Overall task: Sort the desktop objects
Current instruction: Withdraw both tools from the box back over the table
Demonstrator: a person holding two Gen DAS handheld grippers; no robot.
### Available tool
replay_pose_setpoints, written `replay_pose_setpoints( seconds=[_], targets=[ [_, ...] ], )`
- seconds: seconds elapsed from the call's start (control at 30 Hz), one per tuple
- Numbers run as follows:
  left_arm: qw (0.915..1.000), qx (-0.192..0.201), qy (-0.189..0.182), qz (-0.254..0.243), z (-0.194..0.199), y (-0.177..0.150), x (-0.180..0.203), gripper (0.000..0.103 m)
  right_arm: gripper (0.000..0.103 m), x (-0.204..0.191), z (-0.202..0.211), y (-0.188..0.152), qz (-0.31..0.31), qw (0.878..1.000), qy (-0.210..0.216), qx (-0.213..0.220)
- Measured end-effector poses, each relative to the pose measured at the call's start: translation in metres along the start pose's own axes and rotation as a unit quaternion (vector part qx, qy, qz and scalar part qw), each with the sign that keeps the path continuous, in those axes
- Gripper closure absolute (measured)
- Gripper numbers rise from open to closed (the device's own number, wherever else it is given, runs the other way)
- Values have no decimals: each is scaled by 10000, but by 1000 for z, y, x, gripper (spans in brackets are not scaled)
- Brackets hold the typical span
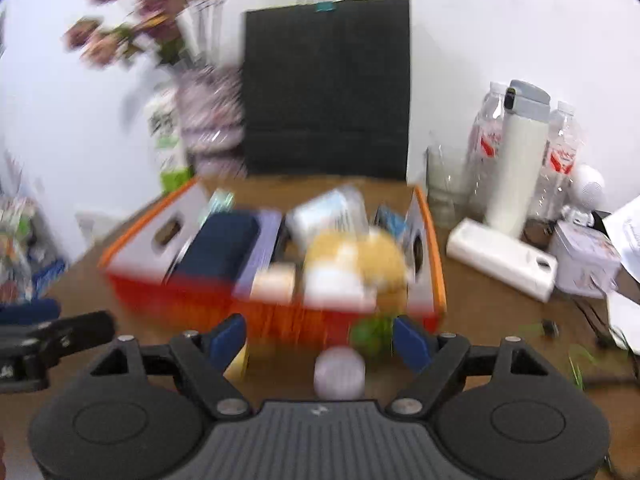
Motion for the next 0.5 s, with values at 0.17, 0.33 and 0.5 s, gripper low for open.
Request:
replay_pose_setpoints(
  seconds=[0.17, 0.33, 0.5],
  targets=[
    [9995, 142, 126, -255, 46, -56, 1, 2, 19, -14, 55, -68, 111, 9999, 9, -24],
    [9999, 37, 73, -60, 73, -92, -7, 2, 19, -21, 93, -125, 136, 9999, -11, -77],
    [9993, 32, 136, -351, 85, -116, -8, 0, 17, -18, 114, -152, 16, 10000, -48, -50]
  ],
)
Point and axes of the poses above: each gripper's, at about its wrist camera, not at the fingertips, and z roughly against the way its jaws point, x to its right, y to its top, the point moved 8 cm from there along -z, roughly the way its jaws point, and after that the axes turned 9 degrees about -y, right-handed, at the moved point
